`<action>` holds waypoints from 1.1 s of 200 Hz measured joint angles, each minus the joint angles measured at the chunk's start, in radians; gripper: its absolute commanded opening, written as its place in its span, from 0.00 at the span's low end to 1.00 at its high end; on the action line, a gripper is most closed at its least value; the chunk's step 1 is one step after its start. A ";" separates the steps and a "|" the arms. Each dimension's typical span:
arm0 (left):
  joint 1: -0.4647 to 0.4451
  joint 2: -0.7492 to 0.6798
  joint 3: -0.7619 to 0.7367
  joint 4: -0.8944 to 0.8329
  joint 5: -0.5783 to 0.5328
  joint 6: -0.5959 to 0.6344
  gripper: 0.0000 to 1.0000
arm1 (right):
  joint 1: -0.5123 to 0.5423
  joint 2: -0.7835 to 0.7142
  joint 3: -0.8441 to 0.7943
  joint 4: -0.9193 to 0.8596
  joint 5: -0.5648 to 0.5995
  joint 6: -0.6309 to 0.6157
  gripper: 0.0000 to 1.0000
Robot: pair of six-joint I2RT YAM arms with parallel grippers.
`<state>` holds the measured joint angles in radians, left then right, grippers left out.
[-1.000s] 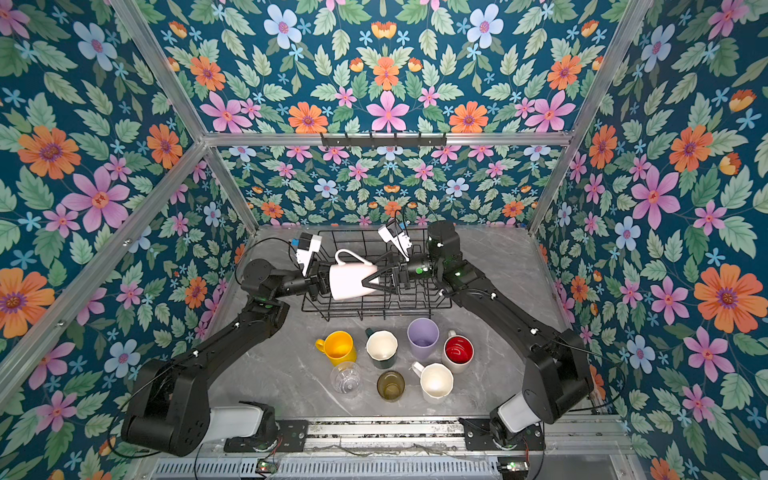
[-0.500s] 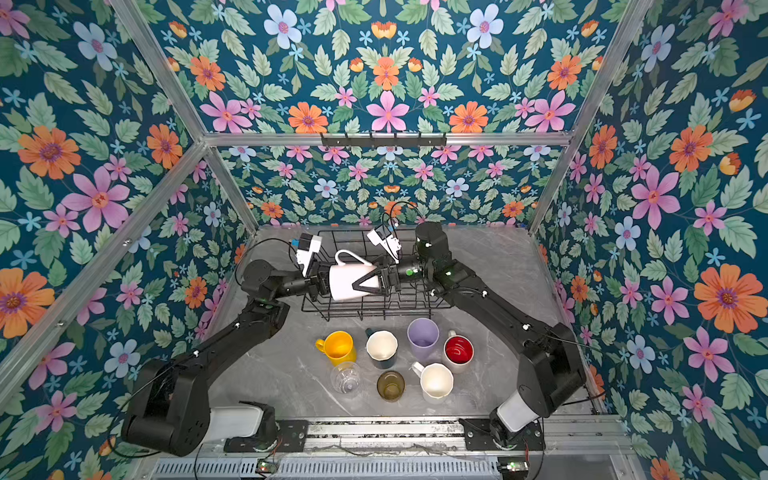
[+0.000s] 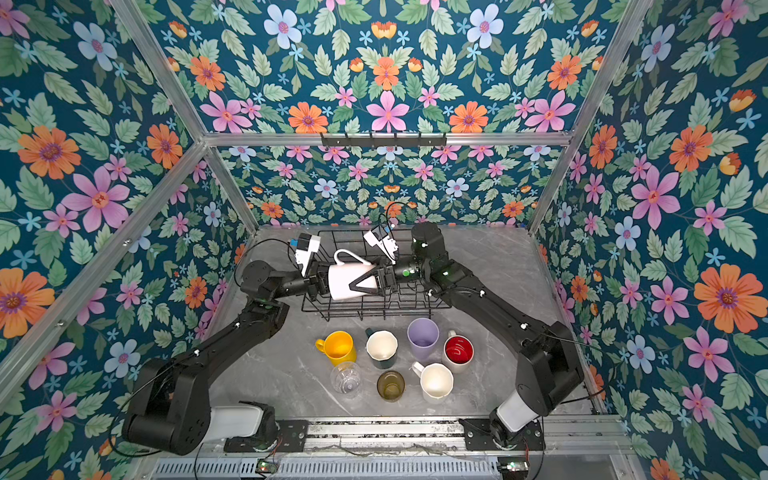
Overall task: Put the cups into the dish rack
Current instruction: 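Grasp the pink mug's handle with the right gripper above the rack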
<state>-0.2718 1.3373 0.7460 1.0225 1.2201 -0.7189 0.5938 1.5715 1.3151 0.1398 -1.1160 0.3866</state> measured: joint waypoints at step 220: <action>0.003 0.039 -0.003 0.135 0.008 -0.127 0.00 | 0.015 -0.012 0.015 -0.039 0.058 0.000 0.67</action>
<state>-0.2691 1.3758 0.7429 1.1572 1.2285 -0.8459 0.6086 1.5593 1.3300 0.1013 -1.0584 0.3862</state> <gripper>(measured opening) 0.110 0.741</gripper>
